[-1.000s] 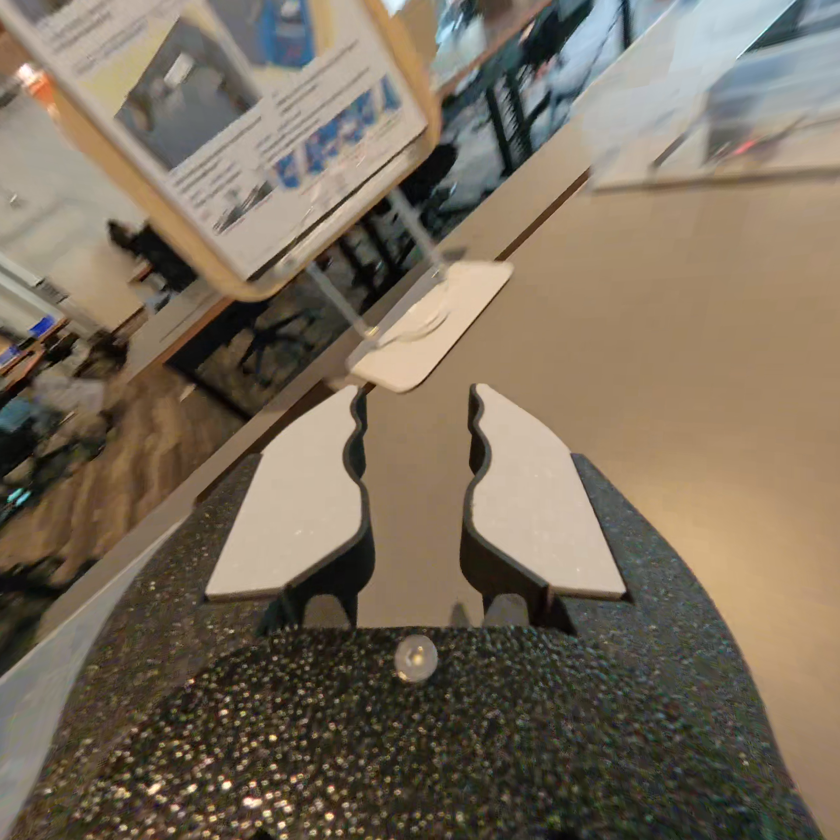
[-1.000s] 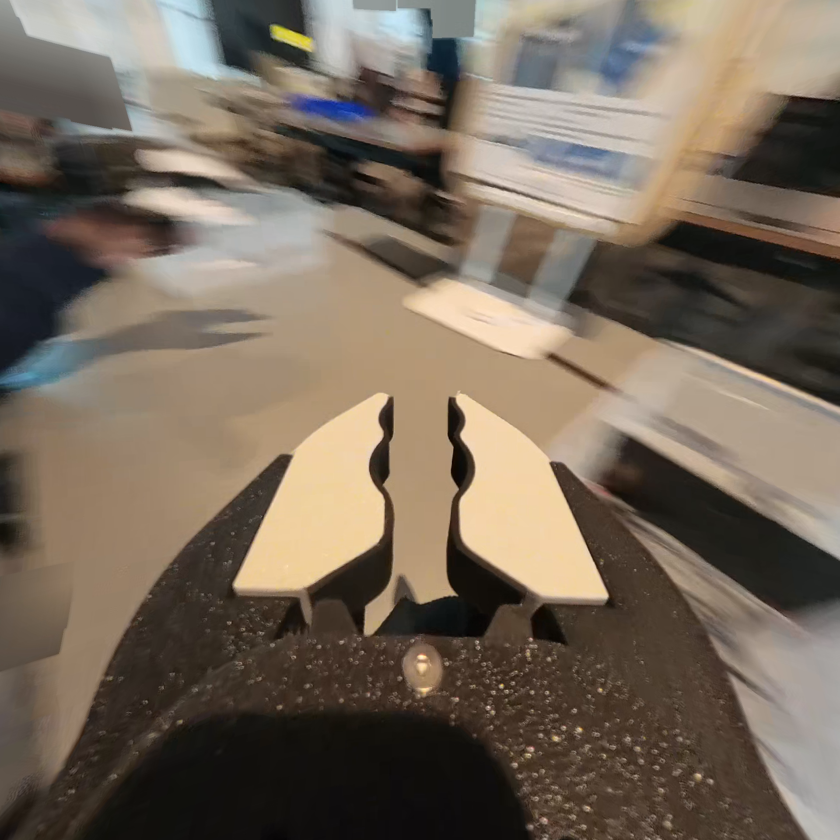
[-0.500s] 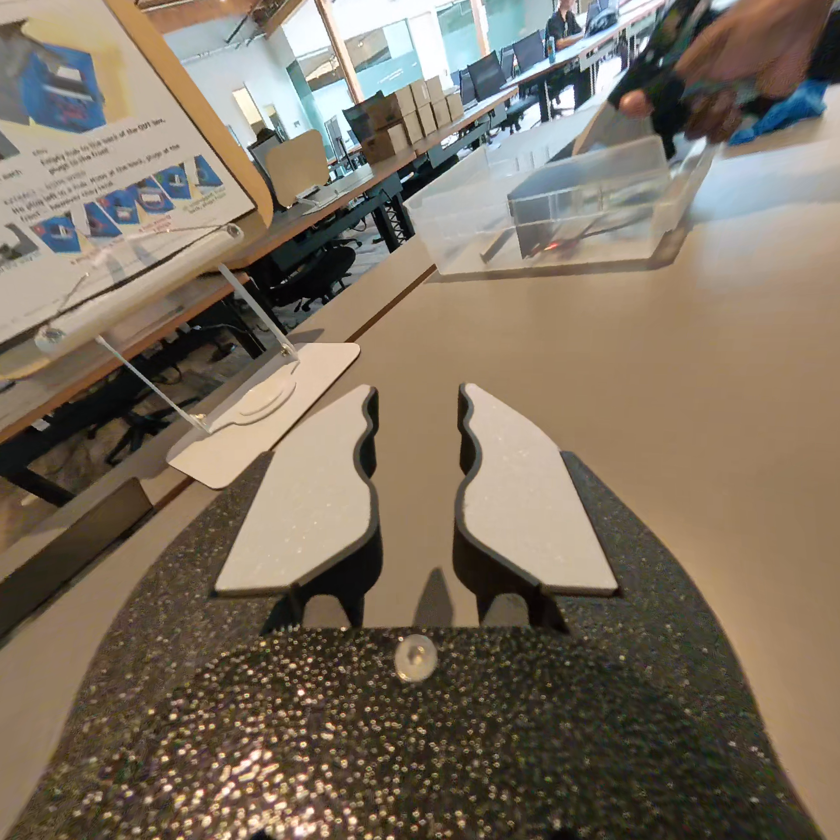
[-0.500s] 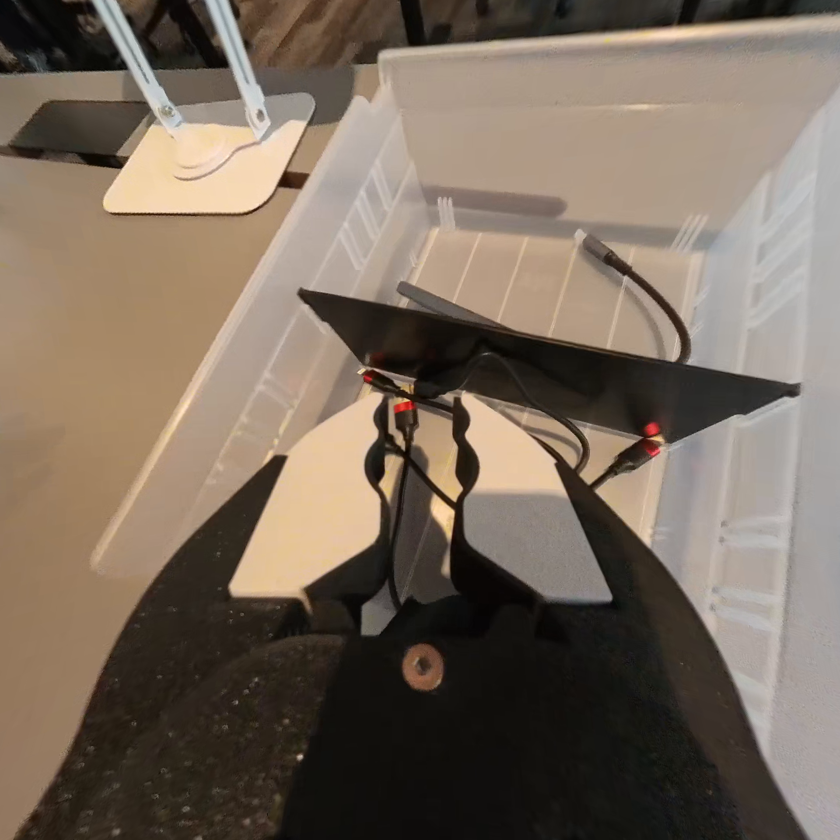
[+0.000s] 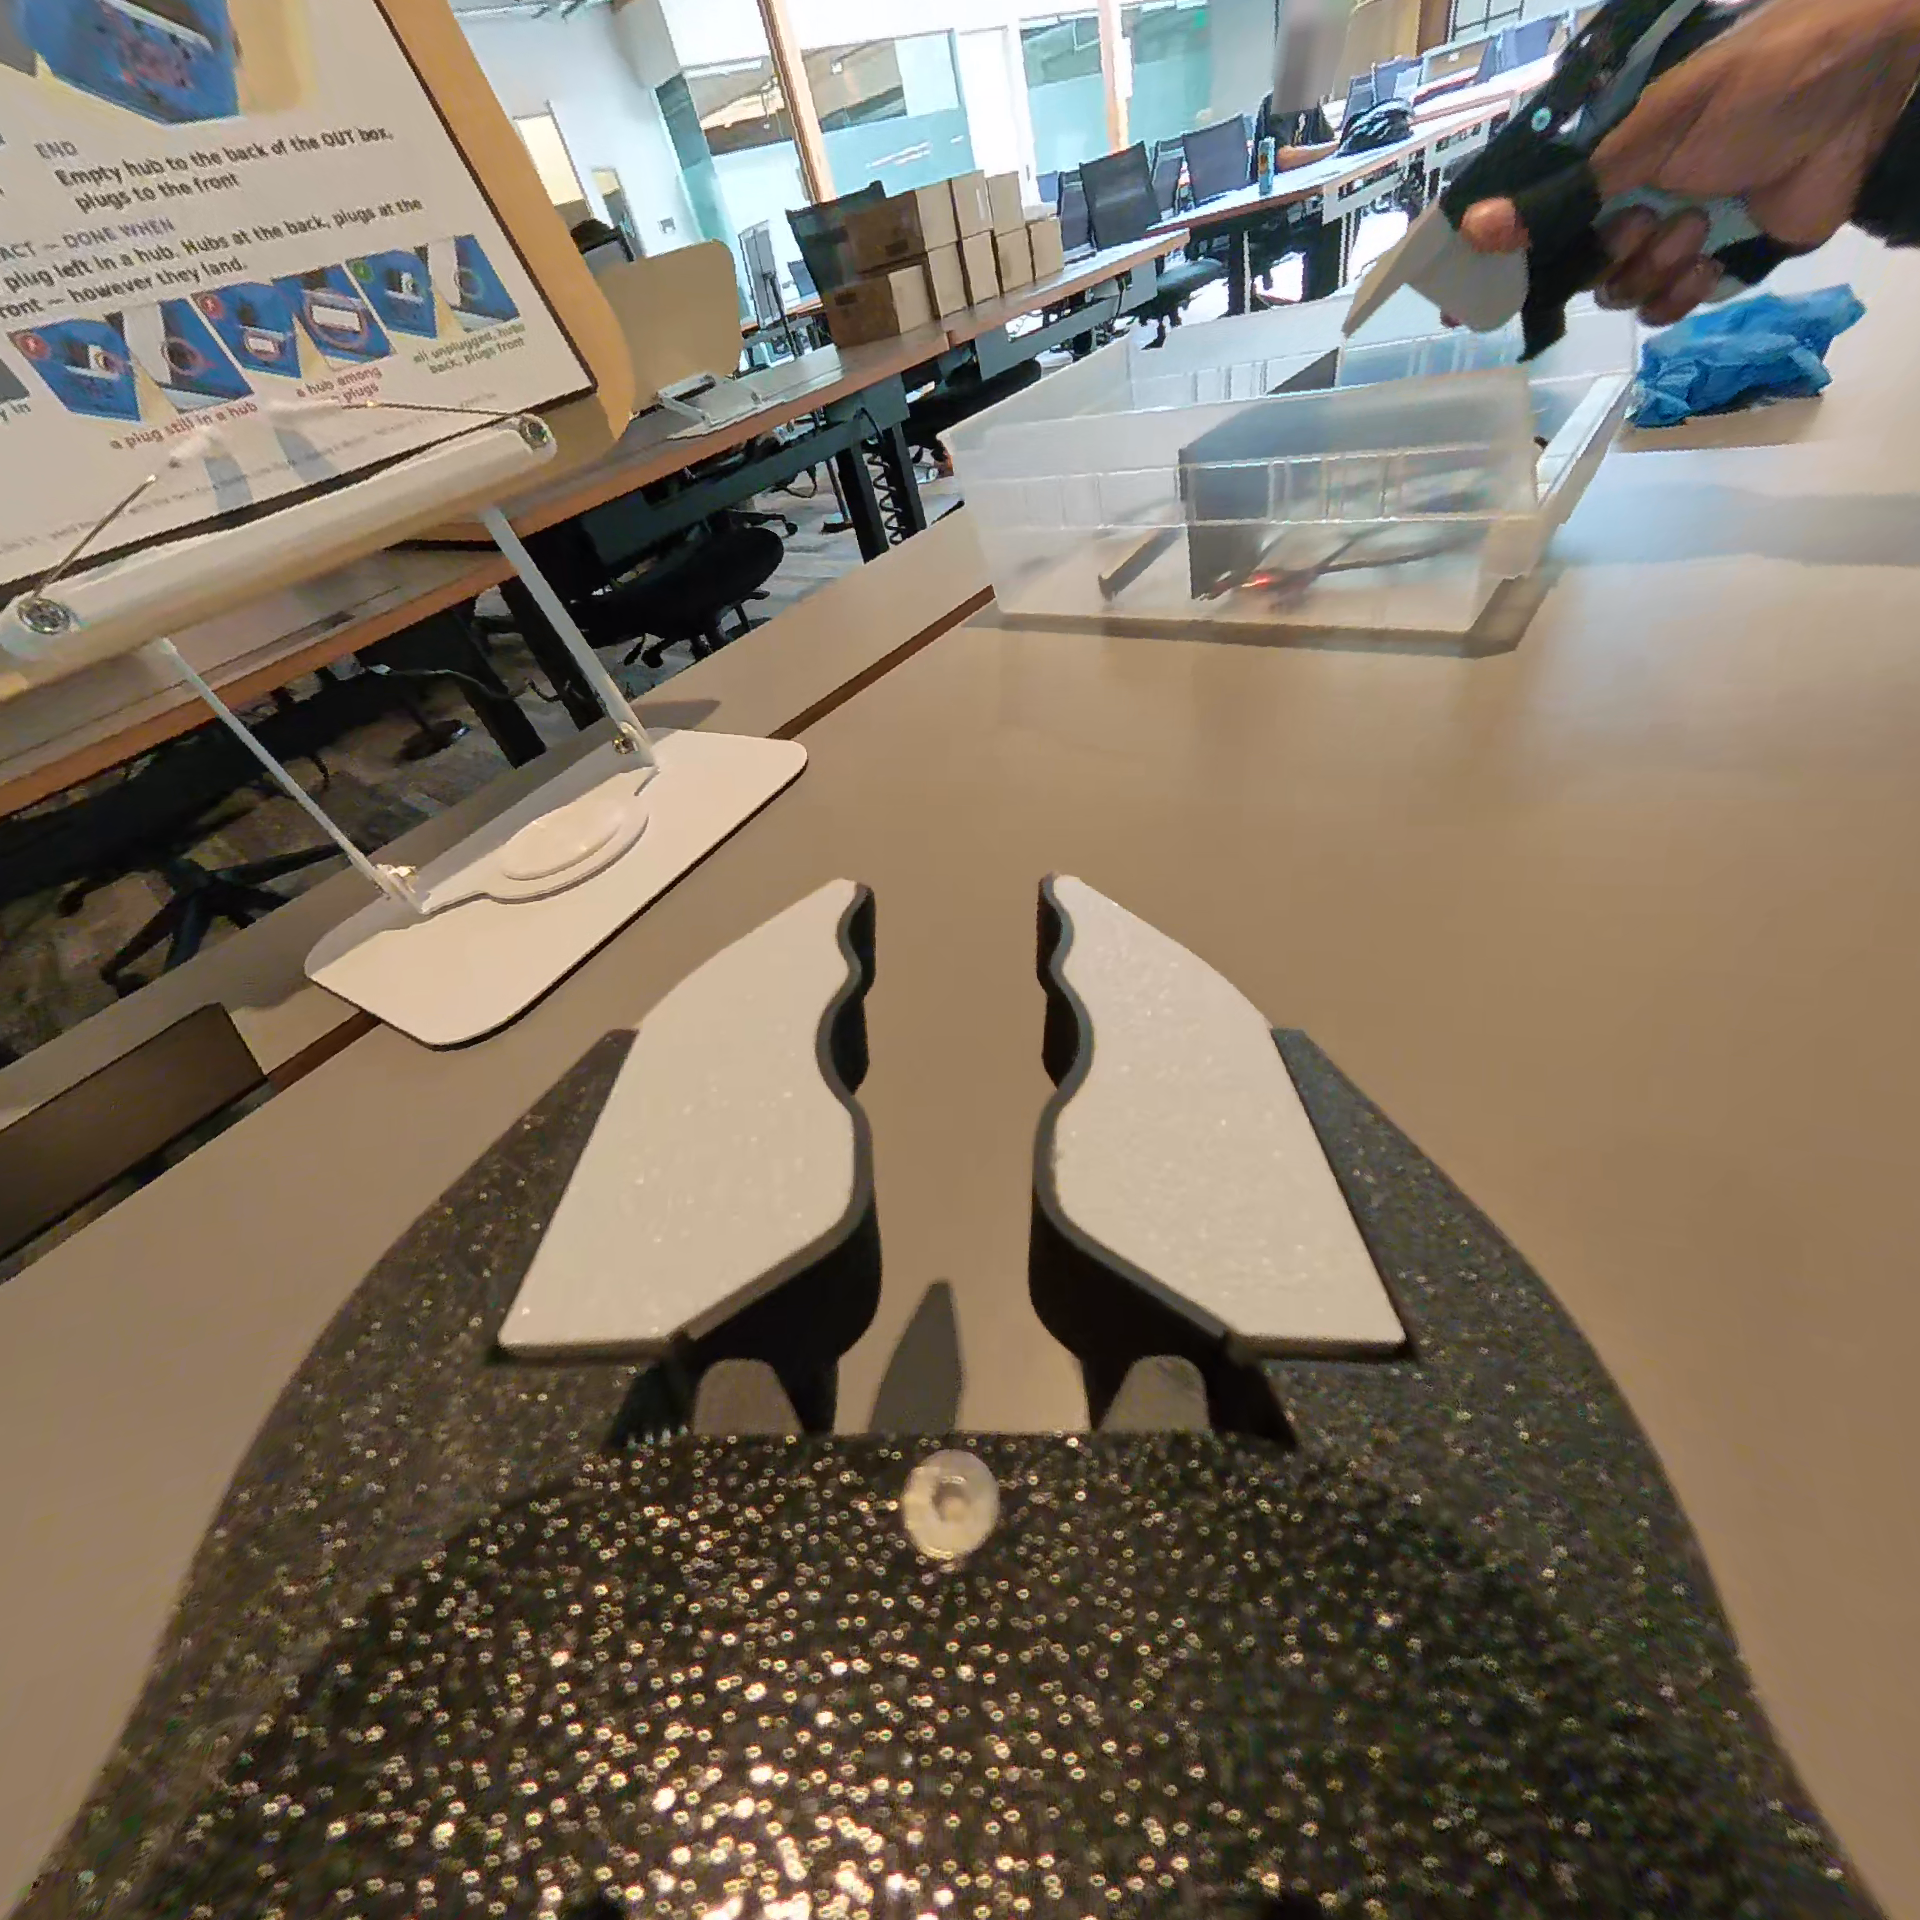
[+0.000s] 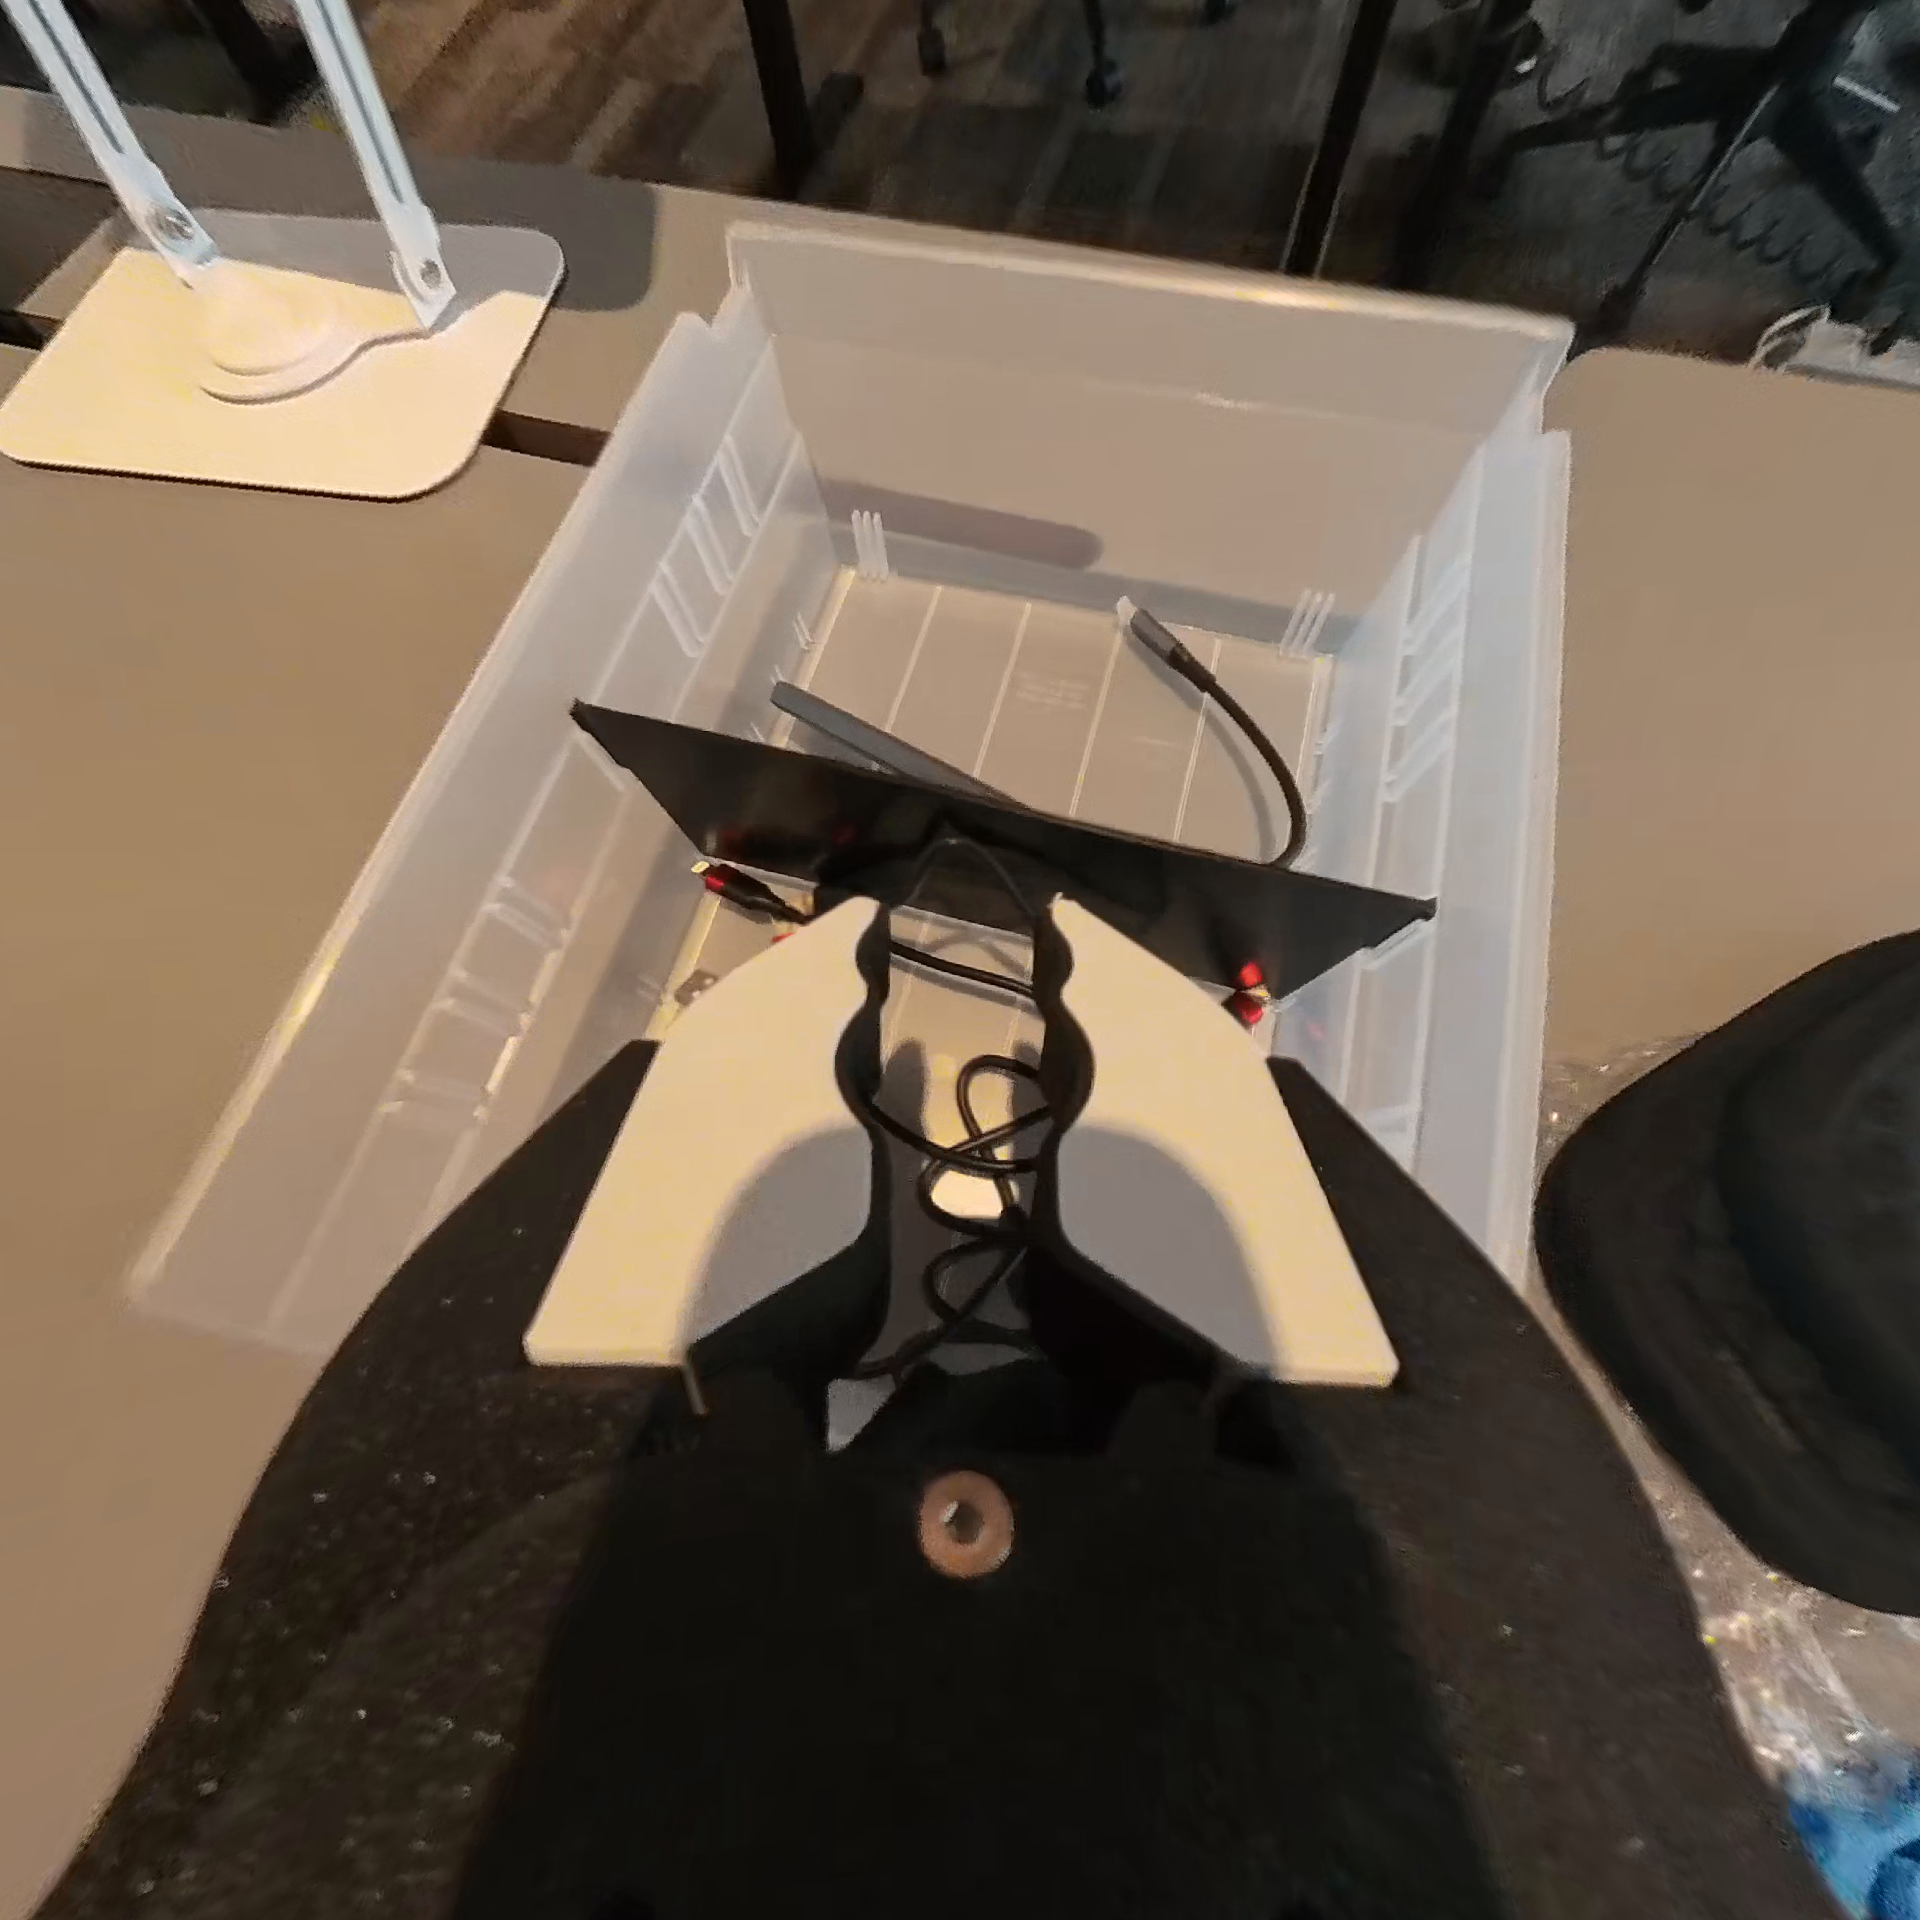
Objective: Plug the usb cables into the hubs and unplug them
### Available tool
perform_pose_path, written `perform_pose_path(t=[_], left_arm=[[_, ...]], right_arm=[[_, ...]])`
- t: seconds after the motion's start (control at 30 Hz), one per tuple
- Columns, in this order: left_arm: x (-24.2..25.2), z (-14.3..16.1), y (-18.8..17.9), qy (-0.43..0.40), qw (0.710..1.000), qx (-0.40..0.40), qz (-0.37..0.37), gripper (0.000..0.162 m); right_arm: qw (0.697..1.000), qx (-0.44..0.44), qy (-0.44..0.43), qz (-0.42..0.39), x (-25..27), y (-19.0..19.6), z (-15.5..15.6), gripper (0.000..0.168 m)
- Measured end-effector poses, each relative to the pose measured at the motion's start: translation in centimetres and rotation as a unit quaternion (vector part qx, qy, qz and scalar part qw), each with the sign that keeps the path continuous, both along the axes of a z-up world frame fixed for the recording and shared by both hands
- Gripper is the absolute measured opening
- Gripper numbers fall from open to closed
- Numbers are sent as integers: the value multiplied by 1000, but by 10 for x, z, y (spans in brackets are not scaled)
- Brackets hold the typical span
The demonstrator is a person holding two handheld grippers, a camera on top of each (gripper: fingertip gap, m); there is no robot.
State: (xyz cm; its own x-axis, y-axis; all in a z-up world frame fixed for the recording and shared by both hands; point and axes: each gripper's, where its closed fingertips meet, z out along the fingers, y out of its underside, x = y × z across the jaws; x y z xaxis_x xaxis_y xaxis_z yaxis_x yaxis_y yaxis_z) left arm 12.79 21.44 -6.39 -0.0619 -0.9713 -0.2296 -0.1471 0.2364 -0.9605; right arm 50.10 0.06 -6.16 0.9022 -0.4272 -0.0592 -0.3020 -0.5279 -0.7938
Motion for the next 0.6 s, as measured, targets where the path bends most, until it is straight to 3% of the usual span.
perform_pose_path(t=[0.2,0.6], left_arm=[[3,-1,-12,6,1000,1,-21,29],[31,-19,-45,52,992,50,-101,29]], right_arm=[[998,-38,-43,41,14,14,13,26],[974,-151,-92,142,60,53,4,23]])
